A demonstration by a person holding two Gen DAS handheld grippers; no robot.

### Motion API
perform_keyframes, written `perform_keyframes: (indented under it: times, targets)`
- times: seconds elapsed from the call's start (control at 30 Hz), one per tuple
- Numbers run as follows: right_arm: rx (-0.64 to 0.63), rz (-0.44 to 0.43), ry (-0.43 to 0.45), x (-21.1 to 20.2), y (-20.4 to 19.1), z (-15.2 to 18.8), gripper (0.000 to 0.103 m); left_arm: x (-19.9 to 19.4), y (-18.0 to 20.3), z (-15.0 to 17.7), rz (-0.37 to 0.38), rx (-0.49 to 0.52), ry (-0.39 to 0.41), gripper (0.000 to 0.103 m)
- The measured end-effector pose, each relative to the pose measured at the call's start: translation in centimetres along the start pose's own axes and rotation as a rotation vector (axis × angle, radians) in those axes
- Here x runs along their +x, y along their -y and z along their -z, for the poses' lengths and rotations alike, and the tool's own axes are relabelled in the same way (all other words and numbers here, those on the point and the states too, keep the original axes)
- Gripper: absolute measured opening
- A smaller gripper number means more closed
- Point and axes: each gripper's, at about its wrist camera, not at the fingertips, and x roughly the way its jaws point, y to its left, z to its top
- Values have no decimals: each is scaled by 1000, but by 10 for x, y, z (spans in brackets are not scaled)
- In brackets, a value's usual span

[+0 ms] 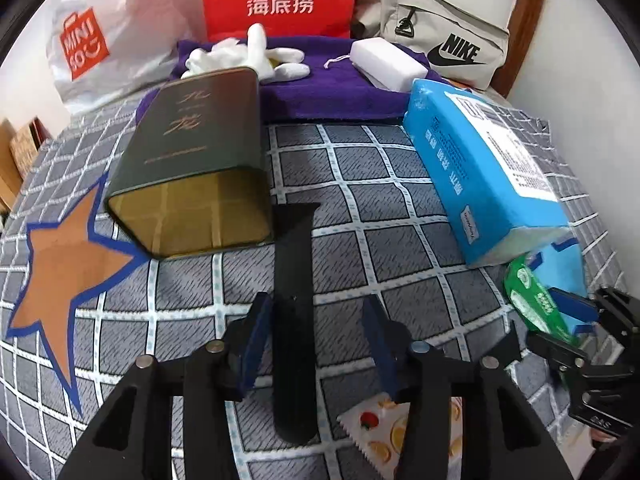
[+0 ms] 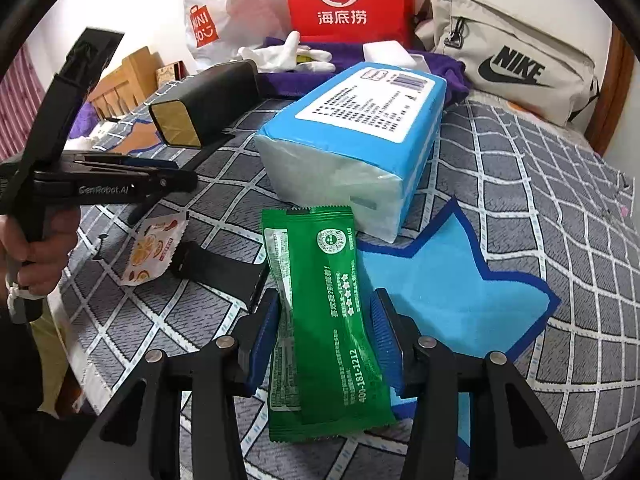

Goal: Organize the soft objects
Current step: 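Grasp the black watch strap with the left tool while the right tool grasps the green packet, then carry the strap with the left tool while the right tool carries the packet toward the towel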

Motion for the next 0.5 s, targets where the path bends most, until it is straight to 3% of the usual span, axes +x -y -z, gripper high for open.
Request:
perform_keyframes:
  times: [0.07,0.1,0.27,0.5]
  targets:
    - [5,-1,11,0,0,1,37,1,7,0,-38,34,20,31]
    - [12,-5,14,-1,1,1,33,0,6,0,-32,31,23,19]
    - [77,-84,11,-9,9,0,22,-4,-7,1,20,-25,20,19]
    - [63,-77,47,-32,1,-2,22,-25,-17,7,47,-66,53,20]
